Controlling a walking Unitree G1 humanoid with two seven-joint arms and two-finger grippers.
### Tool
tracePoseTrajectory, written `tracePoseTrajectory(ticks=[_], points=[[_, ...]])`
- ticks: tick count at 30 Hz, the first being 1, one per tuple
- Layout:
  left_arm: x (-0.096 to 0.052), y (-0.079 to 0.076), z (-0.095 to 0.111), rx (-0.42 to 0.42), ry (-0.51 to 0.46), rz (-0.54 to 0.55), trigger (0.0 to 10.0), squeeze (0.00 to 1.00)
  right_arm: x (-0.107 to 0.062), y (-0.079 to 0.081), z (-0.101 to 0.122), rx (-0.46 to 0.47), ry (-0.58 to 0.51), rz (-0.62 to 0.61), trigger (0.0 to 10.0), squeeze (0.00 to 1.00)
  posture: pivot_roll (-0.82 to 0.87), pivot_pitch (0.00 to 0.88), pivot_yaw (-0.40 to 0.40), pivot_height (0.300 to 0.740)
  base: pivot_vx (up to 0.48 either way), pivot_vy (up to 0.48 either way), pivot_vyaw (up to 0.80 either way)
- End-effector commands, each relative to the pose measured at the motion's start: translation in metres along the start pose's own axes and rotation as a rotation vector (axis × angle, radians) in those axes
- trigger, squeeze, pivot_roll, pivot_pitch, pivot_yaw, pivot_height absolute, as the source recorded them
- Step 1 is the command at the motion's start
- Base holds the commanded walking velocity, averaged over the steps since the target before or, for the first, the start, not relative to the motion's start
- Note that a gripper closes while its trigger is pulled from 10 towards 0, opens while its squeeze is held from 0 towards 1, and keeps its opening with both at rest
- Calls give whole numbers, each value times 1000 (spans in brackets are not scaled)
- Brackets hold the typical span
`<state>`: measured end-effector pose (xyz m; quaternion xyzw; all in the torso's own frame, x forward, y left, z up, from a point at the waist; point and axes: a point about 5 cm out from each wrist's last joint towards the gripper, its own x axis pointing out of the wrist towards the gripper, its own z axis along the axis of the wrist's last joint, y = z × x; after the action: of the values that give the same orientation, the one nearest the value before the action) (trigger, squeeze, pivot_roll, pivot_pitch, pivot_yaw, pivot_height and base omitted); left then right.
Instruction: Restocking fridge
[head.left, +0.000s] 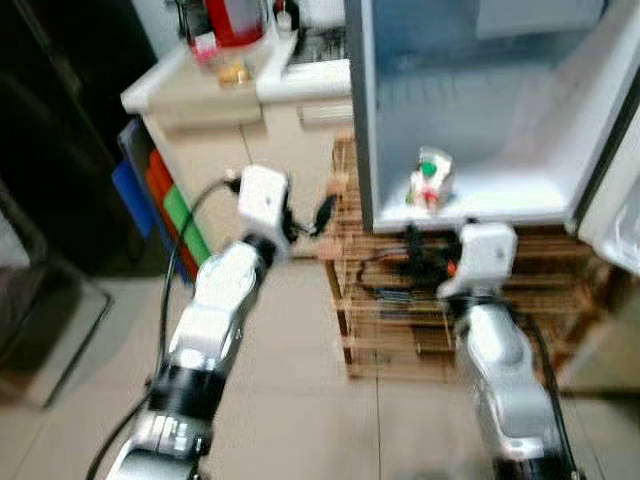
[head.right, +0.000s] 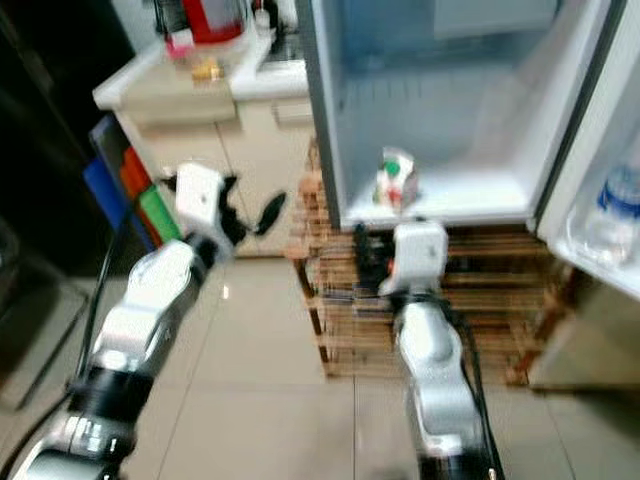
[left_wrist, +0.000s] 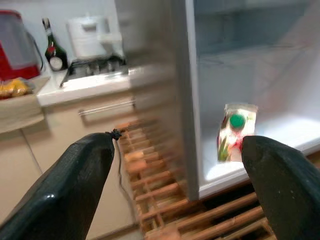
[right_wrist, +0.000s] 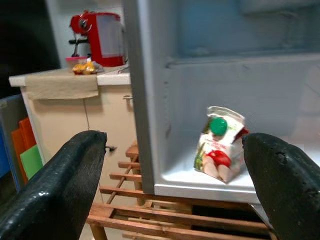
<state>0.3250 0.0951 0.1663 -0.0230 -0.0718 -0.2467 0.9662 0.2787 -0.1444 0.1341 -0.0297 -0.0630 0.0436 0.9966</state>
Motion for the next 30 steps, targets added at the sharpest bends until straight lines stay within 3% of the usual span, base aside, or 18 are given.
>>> tracePoseTrajectory(ticks=[1,5,14,30], points=[[-1,-8,6,-17,-44,-56,10000,0,0,-1,3,-2,-16,1,10000,0,-190,0,165,740,0,0,0],[2,-16,4,-19,-38,-73,10000,0,-3,-1,1,-1,-14,0,10000,0,-192,0,168,740,470,0,0],[2,-15,3,-15,-29,-88,10000,0,-3,-2,1,-4,-10,-7,10000,0,-196,0,170,740,476,0,0],[2,-22,11,-18,-73,-127,10000,0,-5,-4,-4,-4,12,-28,10000,0,-193,0,178,740,450,0,-674]])
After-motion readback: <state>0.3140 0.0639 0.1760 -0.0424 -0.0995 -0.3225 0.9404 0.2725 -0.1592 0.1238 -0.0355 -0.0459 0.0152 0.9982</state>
